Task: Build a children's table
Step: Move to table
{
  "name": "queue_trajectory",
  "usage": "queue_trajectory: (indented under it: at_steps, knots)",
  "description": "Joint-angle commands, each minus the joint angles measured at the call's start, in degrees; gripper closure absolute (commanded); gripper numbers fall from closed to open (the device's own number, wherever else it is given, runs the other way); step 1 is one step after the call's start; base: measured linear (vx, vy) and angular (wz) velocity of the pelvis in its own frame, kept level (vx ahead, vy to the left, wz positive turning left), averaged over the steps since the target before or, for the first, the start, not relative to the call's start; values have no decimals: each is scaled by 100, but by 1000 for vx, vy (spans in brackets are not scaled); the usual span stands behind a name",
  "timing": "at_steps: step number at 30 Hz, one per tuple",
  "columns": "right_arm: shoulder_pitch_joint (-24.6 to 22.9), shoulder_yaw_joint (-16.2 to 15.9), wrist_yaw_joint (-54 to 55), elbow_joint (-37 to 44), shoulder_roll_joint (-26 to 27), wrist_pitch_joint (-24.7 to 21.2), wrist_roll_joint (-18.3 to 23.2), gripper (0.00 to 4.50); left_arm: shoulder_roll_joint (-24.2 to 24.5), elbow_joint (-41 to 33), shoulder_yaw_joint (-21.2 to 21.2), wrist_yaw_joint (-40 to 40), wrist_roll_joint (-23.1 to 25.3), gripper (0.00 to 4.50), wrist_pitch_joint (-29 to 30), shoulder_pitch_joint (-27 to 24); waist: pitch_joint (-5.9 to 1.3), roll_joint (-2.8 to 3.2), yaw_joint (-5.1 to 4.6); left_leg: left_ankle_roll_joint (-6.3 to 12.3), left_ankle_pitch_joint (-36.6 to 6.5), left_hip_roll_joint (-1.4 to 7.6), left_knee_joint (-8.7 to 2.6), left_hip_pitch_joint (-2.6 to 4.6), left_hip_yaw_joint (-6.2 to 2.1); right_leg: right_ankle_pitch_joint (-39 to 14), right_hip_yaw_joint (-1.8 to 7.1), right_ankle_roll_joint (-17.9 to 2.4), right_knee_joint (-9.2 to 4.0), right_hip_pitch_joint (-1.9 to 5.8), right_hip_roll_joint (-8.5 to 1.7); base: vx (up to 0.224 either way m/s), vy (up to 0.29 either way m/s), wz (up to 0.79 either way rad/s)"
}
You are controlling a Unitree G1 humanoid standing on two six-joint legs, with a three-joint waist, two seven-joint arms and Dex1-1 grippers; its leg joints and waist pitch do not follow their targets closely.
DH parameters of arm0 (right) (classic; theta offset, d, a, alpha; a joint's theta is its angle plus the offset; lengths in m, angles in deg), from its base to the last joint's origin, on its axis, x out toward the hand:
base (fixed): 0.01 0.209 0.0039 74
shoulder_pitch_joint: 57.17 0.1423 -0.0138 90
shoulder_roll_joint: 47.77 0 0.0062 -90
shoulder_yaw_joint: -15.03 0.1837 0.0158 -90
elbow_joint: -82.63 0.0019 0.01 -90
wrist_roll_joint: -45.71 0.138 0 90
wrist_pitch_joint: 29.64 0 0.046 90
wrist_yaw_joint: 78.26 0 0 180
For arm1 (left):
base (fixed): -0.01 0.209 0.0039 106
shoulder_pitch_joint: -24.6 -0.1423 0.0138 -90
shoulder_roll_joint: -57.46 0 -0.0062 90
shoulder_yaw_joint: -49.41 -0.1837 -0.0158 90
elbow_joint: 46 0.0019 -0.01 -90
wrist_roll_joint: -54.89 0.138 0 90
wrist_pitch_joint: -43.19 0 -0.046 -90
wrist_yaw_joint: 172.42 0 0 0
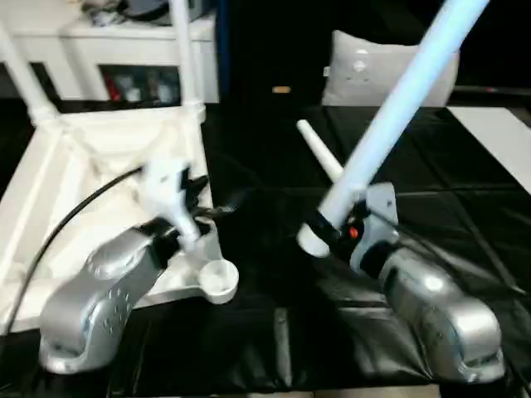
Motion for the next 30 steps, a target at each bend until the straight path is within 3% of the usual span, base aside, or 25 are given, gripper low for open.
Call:
queue_trajectory:
  at_steps: [1, 2, 6, 8, 9, 10, 11, 12, 13, 14, 15, 16, 17, 18, 19, 20, 21, 22, 23, 24, 25, 26, 27, 28, 30]
  knots:
    - [-6, 52, -89, 190, 21, 170, 131, 259, -65, -175, -97, 47, 106, 49, -48, 12, -323, 46, -9, -337, -1005, 272, -437, 111, -80, -286, 278, -640, -466, 176, -411, 0, 0, 0]
    - [-58, 70, -108, 239, 99, 183, 207, 259, -157, -197, -85, 113, 157, 49, -54, -32, -328, 89, 0, -292, -988, 252, -429, 97, -73, -227, 294, -660, -461, 187, -435, 0, 0, 0]
    - [-33, 46, -119, 229, 208, 196, 289, 259, -188, -130, -213, 296, 244, 49, -164, -162, -317, -7, 87, 381, -767, 191, -271, -55, -22, -884, 498, -844, -650, 297, -787, 0, 0, 0]
    - [-3, -37, -287, 257, 159, 197, 343, 259, -212, -130, -201, 363, 271, 49, -195, -192, -317, -46, 195, 766, -571, 226, 8, -148, -121, -1443, 736, -924, -828, 361, -1196, 0, 0, 0]
    - [-3, -37, -287, 257, 159, 197, 343, 259, -212, -130, -201, 363, 271, 49, -195, -192, -313, -33, 228, 827, -511, 265, 49, -174, -168, -1534, 770, -962, -851, 366, -1273, -7, 78, 2]
    - [27, -69, -346, 238, 110, 203, 302, 259, -228, -126, -200, 380, 307, 49, -216, -197, -328, 40, 263, 883, -431, 333, 3, -151, -205, -1508, 711, -1070, -824, 320, -1202, 3, 108, 8]
    - [54, -92, -408, 182, 61, 204, 251, 259, -247, -130, -195, 365, 350, 49, -231, -217, -315, -56, 288, 1345, -258, 199, -97, -448, -311, -1265, 374, -1076, -781, 516, -1211, 3, 108, 8]
    - [52, -117, -469, 152, 32, 208, 243, 259, -232, -132, -208, 340, 383, 49, -232, -235, -406, 100, 229, 2007, 346, 85, -174, -289, -331, -685, 59, -1084, -647, 425, -933, 20, 133, 41]
    - [52, -117, -469, 152, 32, 208, 243, 259, -232, -132, -208, 340, 383, 49, -232, -235, -382, 210, 87, 2830, 1009, -103, -377, 7, -421, -381, -300, -1114, -366, 253, -335, 19, 156, 65]
    - [66, -158, -521, 99, -22, 237, 185, 259, -197, -121, -248, 315, 462, 49, -257, -248, -404, 250, -6, 3317, 1331, -125, -420, 223, -594, -469, -447, -1040, -100, 138, -85, 19, 156, 65]
    - [101, -144, -558, 59, -39, 253, 189, 259, -185, -143, -284, 326, 494, 49, -251, -253, -328, 295, -88, 3856, 1400, 57, -479, 333, -950, -1098, -458, -183, 703, -275, 192, -7, 147, 66]
    - [101, -144, -558, 59, -39, 253, 189, 259, -185, -143, -284, 326, 494, 49, -251, -253, -310, 271, -58, 3833, 1346, 126, -502, 244, -1037, -1116, -367, 14, 795, -311, 121, -46, 96, 67]
    - [110, -133, -566, 51, -39, 255, 201, 259, -181, -153, -297, 335, 495, 49, -250, -254, -300, 223, -27, 3678, 1154, 114, -538, 170, -1036, -1059, -292, 93, 828, -332, 92, -46, 96, 67]
    - [121, -118, -563, 33, -29, 269, 214, 259, -170, -178, -305, 343, 485, 49, -238, -251, -254, 127, 6, 2976, 97, -118, -698, -51, -997, -929, -123, 6, 730, -208, 55, -94, 70, 57]
    - [125, -114, -560, 22, -26, 278, 216, 259, -167, -187, -306, 346, 481, 49, -235, -251, -279, 25, 0, 2418, -653, -254, -758, -133, -1047, -905, 72, -65, 497, -121, -95, -142, 71, 64]
    - [102, 22, -445, -23, 111, 342, 290, 259, -119, -207, -322, 317, 489, 49, -238, -240, -259, -163, 138, 668, -1520, -451, 1047, -238, -777, -1678, 850, -701, -898, -245, -1910, -142, 71, 64]
    - [95, 49, -406, -35, 158, 360, 304, 259, -98, -203, -316, 298, 488, 49, -246, -240, -227, -30, 7, 200, -1304, -299, 1453, -235, -940, -2120, 873, -879, -956, -221, -2117, -145, 98, 40]
    - [94, 54, -398, -37, 162, 362, 301, 259, -97, -202, -317, 294, 489, 49, -248, -240, -158, 9, -31, -351, -1032, -168, 1350, -534, -1008, -2389, 366, -1166, -643, 333, -1687, -103, 138, 0]
    - [73, 89, -329, -50, 195, 406, 255, 259, -81, -168, -335, 245, 522, 49, -302, -231, -71, 52, -90, -623, -1335, -160, 830, -4, -848, -2774, -61, -1353, -541, 79, -831, -103, 138, 0]
    - [41, 86, -288, -45, 188, 470, 195, 259, -88, -129, -356, 222, 547, 49, -319, -217, -210, 250, -130, -670, -1714, 25, 403, 73, -912, -2344, -105, -1321, -282, 189, -529, -98, 158, 12]
    - [5, 103, -236, -38, 191, 516, 150, 259, -75, -85, -407, 194, 591, 49, -329, -188, -159, 431, -312, -965, -3110, 400, -309, 187, -1303, -990, -78, -765, 174, 37, -176, -125, 170, 20]
    - [5, 103, -236, -38, 191, 516, 150, 259, -75, -85, -407, 194, 591, 49, -329, -188, -167, 434, -397, -1123, -3727, 399, -453, 178, -1365, -39, -88, -453, 262, 75, -228, -125, 170, 20]
    - [-41, 154, -201, -42, 217, 589, 116, 259, -52, -21, -477, 123, 647, 49, -342, -133, -164, 492, -387, -1112, -3862, 309, -484, 176, -1327, 104, -95, -408, 223, 113, -241, -105, 163, 5]
    - [-55, 182, -195, -40, 228, 596, 131, 259, -50, -12, -488, 101, 653, 49, -337, -114, -124, 448, -423, -1027, -3796, 173, -451, 132, -1206, 78, -76, -373, 37, 138, -326, -74, 116, 0]
    - [-68, 228, -177, -53, 199, 600, 114, 259, -41, 25, -515, 17, 636, 49, -357, -42, -45, 371, -443, -1024, -4184, 63, -412, 59, -990, -1136, 7, -366, -310, 179, -516, -68, 85, -1]
